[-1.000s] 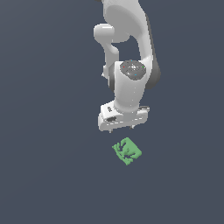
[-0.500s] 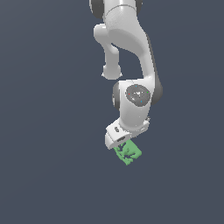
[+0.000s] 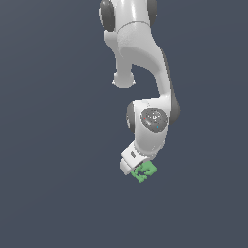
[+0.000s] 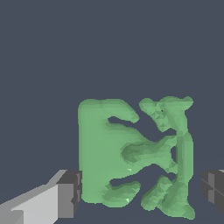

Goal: Pick up the object and move it to a goal position.

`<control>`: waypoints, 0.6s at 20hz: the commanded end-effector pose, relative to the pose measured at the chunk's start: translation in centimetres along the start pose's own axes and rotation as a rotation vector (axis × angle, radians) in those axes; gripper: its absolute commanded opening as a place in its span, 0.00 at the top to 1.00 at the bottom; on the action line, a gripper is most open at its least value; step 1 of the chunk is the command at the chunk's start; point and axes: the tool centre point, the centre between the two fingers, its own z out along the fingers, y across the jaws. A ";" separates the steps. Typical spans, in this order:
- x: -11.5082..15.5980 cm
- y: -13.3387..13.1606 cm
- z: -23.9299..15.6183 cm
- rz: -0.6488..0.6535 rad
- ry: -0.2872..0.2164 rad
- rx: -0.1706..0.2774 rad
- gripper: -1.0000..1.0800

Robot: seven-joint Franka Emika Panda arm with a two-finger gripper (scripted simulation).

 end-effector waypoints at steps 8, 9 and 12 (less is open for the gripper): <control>0.2 0.0 1.0 -0.014 0.000 0.003 0.04; 0.1 0.0 1.3 -0.014 0.000 0.003 0.04; 0.1 -0.1 2.9 -0.015 0.000 0.003 0.04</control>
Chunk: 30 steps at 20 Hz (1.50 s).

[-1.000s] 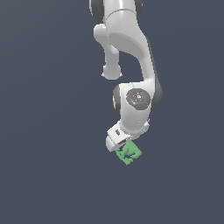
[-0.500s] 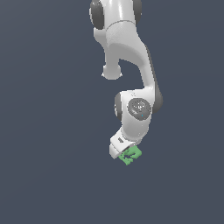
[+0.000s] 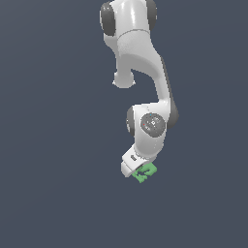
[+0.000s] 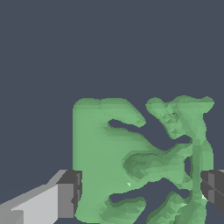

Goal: Pick up the object and move it to a goal position.

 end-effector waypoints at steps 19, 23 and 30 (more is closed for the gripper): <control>0.0 0.0 3.3 -0.003 -0.001 0.001 1.00; 0.8 0.6 1.6 -0.002 0.024 -0.015 1.00; -0.2 0.8 0.3 -0.002 0.023 -0.014 1.00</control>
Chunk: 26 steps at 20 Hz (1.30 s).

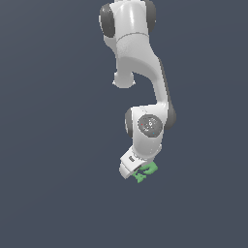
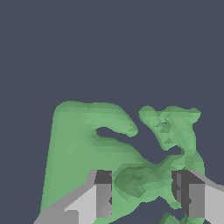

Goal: Pick up the object and move it to a goal position.

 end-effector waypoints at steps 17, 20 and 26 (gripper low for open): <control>-8.7 2.3 -11.4 0.000 -0.007 0.003 1.00; -10.7 2.8 -14.1 0.000 -0.009 0.005 1.00; -15.0 4.0 -19.9 0.000 -0.011 0.008 1.00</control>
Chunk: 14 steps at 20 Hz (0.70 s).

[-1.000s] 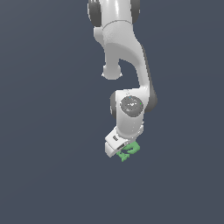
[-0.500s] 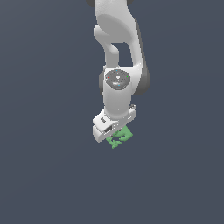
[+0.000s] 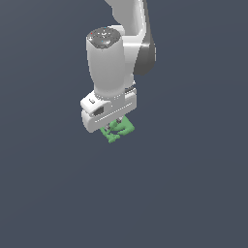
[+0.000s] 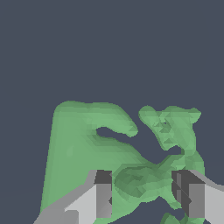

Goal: Pick up the object and move it to a goal position.

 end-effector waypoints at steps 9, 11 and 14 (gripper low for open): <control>-7.6 2.2 -10.4 -0.001 -0.004 0.006 1.00; -8.9 2.6 -12.3 -0.001 -0.005 0.007 1.00; -10.7 3.2 -14.8 -0.001 -0.007 0.008 1.00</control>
